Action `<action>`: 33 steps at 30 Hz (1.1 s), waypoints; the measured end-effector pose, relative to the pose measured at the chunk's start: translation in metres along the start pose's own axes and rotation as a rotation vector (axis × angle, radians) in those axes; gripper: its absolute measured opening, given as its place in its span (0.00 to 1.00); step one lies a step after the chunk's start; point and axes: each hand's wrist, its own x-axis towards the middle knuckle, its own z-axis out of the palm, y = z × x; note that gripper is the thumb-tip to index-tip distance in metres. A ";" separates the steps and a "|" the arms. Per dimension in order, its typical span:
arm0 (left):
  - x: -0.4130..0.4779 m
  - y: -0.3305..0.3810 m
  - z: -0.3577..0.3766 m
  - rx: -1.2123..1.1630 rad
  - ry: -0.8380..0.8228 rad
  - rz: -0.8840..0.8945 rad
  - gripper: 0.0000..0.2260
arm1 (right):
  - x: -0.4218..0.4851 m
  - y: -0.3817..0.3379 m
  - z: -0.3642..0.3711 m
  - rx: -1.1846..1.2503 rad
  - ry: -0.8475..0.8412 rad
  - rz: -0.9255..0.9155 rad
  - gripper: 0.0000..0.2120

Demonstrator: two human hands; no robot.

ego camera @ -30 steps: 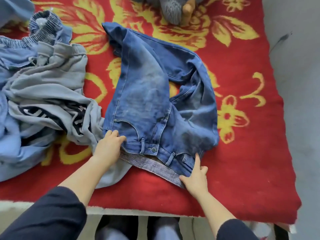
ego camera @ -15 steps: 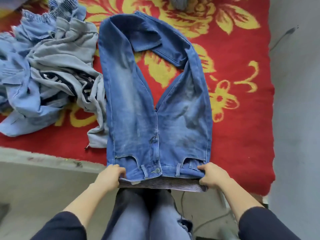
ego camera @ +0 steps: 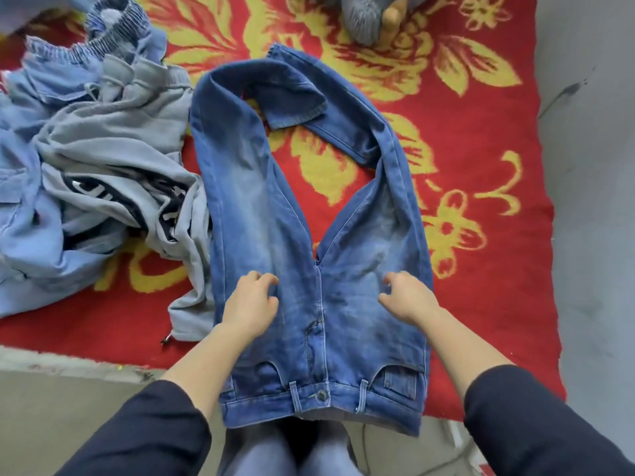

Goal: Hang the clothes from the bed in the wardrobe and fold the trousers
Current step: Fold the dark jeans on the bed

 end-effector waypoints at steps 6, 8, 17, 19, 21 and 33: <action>0.087 0.012 -0.042 0.009 0.048 0.082 0.21 | 0.073 -0.059 -0.058 0.052 0.173 -0.039 0.16; 0.118 0.008 -0.052 0.030 0.051 0.094 0.23 | 0.101 -0.075 -0.075 0.035 0.263 -0.068 0.15; 0.229 0.006 -0.051 0.261 0.020 0.053 0.41 | 0.214 -0.095 -0.145 0.116 0.663 -0.049 0.32; 0.234 0.005 -0.044 0.319 0.032 0.049 0.41 | 0.233 -0.094 -0.161 0.247 0.646 0.068 0.37; 0.236 0.005 -0.042 0.384 0.065 0.066 0.41 | 0.251 -0.096 -0.179 0.483 0.486 0.216 0.33; 0.240 0.012 -0.061 0.426 -0.031 0.071 0.42 | 0.266 -0.012 -0.240 1.069 0.904 0.512 0.37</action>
